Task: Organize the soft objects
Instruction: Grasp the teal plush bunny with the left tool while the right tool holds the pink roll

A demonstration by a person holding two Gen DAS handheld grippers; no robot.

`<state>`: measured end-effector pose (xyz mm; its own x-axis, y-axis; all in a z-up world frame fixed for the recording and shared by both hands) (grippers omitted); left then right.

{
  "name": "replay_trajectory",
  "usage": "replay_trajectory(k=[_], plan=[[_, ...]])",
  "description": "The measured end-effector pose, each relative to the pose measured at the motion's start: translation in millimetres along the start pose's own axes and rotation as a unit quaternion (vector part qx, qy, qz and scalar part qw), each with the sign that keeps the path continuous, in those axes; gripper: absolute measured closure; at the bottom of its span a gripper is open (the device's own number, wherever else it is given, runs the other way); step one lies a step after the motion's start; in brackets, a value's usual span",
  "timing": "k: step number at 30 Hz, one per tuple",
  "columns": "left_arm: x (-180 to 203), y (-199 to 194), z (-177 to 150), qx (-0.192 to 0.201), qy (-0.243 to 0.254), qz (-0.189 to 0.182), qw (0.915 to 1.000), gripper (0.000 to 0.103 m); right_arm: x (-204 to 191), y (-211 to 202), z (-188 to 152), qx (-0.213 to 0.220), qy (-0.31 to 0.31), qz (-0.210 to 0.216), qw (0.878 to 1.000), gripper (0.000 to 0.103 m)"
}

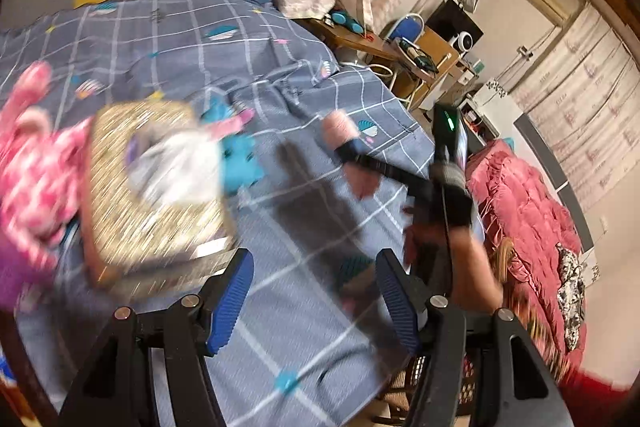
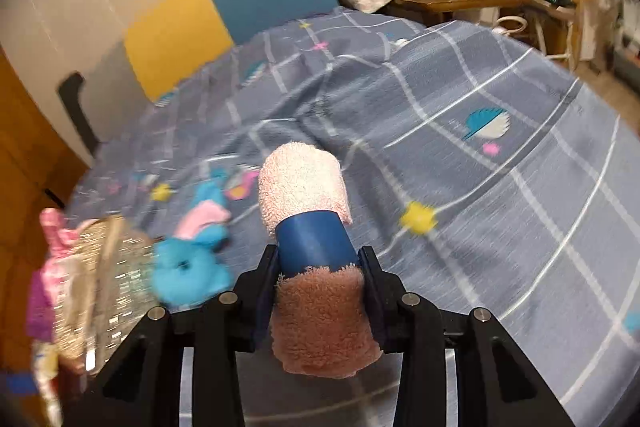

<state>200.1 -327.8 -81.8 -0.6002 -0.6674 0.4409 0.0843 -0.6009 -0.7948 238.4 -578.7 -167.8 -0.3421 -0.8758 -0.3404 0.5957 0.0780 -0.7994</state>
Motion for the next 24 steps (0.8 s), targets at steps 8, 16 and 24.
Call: replay_trajectory(k=[8, 16, 24], plan=[[26, 69, 82, -0.044, 0.07, 0.157, 0.9841, 0.039, -1, 2, 3, -0.005, 0.011, 0.023, 1.0, 0.063], [1, 152, 109, -0.15, 0.114, 0.282, 0.9407, 0.039, 30, -2, 13, -0.008, 0.066, 0.015, 0.998, 0.063], [-16, 196, 113, -0.174, 0.174, 0.377, 0.8931, 0.072, 28, -8, 16, -0.002, 0.074, 0.03, 0.997, 0.063]])
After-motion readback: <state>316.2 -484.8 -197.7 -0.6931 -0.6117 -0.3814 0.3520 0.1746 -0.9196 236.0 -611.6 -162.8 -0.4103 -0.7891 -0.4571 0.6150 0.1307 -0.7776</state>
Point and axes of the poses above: each gripper's, at about its wrist camera, not at the fingertips, and y roughly the way its jaws point, x to its right, z to its top, the point moved 6 cm from there along y, roughly the way its jaws point, and after that the axes turned 8 degrees about -x, right-handed, at the moved point
